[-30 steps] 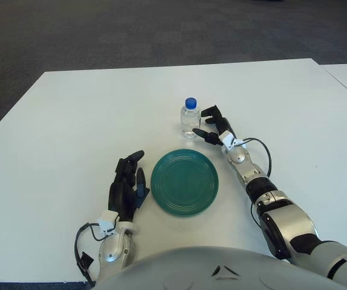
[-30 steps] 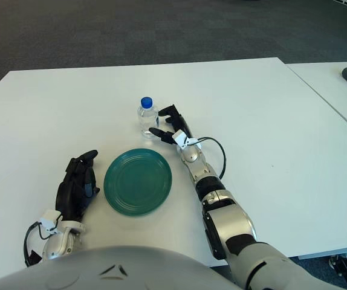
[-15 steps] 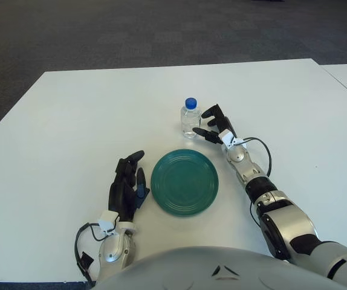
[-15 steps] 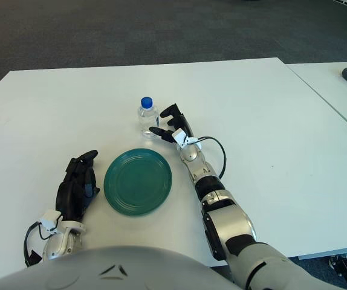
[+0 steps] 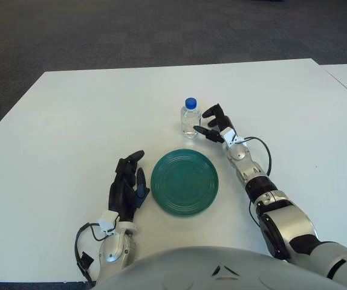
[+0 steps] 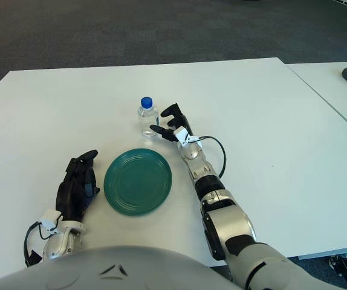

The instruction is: Put the bottle into the plate.

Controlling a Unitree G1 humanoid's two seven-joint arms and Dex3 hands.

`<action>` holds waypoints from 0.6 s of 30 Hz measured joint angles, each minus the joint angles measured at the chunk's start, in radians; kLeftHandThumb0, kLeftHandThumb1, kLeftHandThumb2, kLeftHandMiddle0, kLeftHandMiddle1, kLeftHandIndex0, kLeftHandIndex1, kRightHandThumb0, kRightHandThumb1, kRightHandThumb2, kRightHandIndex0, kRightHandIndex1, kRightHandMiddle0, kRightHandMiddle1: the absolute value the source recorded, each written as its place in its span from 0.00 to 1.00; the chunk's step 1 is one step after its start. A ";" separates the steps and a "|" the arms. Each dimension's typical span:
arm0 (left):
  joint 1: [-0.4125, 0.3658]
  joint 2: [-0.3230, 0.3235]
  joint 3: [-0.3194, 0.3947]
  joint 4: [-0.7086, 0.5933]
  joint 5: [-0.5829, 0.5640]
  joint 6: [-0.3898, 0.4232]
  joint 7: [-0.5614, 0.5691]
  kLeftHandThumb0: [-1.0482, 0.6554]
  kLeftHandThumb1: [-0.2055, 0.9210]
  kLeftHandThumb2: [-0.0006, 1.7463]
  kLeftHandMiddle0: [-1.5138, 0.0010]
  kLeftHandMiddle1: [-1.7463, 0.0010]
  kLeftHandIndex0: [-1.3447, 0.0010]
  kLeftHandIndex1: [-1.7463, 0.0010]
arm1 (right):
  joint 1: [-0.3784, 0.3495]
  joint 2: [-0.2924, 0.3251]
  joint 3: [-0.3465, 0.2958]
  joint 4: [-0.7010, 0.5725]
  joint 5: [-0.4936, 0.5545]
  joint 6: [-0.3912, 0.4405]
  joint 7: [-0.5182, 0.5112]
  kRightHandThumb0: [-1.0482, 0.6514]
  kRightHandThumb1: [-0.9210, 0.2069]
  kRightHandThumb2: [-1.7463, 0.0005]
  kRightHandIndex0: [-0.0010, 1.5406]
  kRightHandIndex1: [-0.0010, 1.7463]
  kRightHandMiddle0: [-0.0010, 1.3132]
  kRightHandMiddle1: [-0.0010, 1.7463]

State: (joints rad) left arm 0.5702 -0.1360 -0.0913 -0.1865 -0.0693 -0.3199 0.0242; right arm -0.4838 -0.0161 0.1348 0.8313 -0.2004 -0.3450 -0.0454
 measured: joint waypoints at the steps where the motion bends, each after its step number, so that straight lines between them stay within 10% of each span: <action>1: 0.000 0.000 0.000 0.001 0.000 -0.001 0.000 0.21 1.00 0.42 0.67 0.76 0.86 0.45 | 0.004 0.001 -0.001 -0.011 0.011 0.008 0.021 0.11 0.00 0.93 0.15 0.63 0.02 0.68; 10: -0.008 -0.001 0.001 0.010 0.000 -0.004 0.000 0.21 1.00 0.42 0.67 0.77 0.86 0.45 | 0.021 -0.024 0.003 -0.032 0.063 -0.021 0.191 0.03 0.00 0.83 0.15 0.14 0.00 0.34; 18: -0.010 -0.002 0.001 0.011 0.004 -0.004 0.003 0.20 1.00 0.42 0.67 0.77 0.87 0.45 | 0.023 -0.042 0.018 -0.008 0.061 -0.079 0.246 0.00 0.00 0.78 0.10 0.03 0.00 0.20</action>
State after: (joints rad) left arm 0.5601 -0.1378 -0.0900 -0.1754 -0.0658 -0.3235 0.0276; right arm -0.4608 -0.0577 0.1529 0.8234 -0.1395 -0.4242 0.2011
